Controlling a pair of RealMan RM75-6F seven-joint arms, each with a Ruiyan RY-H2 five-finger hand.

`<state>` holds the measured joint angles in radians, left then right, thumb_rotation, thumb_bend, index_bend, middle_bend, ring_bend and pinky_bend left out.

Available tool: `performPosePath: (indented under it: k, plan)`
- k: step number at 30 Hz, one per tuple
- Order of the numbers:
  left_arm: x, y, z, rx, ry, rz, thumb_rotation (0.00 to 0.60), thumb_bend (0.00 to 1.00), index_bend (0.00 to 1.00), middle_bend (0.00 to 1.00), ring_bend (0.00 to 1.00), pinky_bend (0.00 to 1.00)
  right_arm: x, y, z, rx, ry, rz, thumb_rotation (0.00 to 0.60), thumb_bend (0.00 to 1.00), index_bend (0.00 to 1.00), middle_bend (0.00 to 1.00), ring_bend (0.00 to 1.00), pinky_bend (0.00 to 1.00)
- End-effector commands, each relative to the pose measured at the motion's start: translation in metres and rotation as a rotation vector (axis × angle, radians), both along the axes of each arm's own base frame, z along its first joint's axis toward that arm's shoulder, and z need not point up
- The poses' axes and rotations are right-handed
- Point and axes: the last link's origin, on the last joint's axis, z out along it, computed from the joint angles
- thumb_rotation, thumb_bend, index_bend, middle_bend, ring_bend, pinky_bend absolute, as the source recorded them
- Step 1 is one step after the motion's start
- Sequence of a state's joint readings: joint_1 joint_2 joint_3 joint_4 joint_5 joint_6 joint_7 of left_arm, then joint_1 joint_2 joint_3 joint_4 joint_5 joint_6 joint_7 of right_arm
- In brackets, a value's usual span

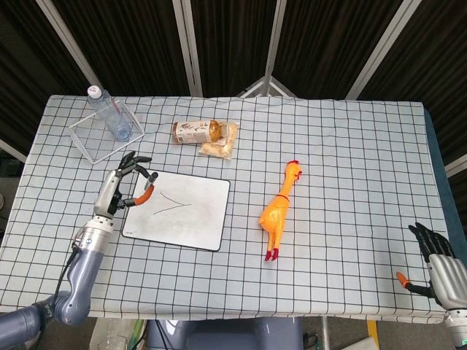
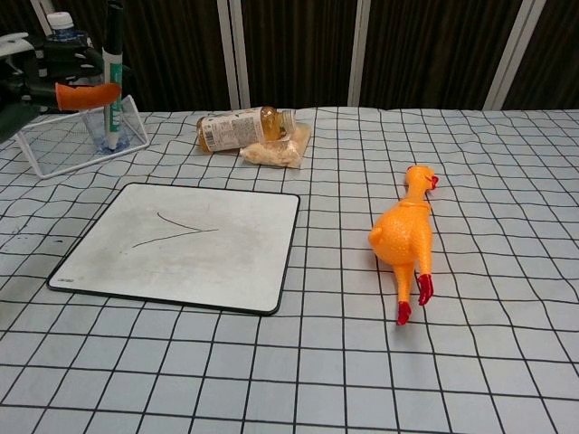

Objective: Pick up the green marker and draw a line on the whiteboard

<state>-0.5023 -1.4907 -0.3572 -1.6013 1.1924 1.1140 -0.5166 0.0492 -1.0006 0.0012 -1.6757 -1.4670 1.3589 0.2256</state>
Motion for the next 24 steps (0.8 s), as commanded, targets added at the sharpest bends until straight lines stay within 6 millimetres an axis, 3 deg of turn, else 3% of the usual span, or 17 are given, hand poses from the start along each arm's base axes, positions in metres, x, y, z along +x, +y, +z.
performPosePath:
  k: [1, 12, 24]
  plan:
    - [-0.007, 0.003, 0.004, 0.007, 0.07, -0.001, 0.6, 0.53, 0.72, 0.23, 0.0, 0.0, 0.0, 0.0, 0.0, 0.001, 0.0, 0.0, 0.6, 0.27, 0.0, 0.0, 0.0, 0.0]
    - [-0.059, 0.016, -0.001, 0.021, 0.723, -0.108, 0.6, 0.53, 0.71, 0.23, 0.0, 0.0, 0.0, 0.0, -0.001, 0.007, 0.003, -0.004, 0.6, 0.26, 0.0, 0.0, 0.0, 0.0]
    - [-0.083, 0.014, -0.025, -0.027, 1.005, -0.112, 0.6, 0.47, 0.68, 0.22, 0.0, 0.0, 0.0, -0.001, 0.0, 0.009, 0.005, -0.006, 0.6, 0.27, 0.0, 0.0, 0.0, 0.0]
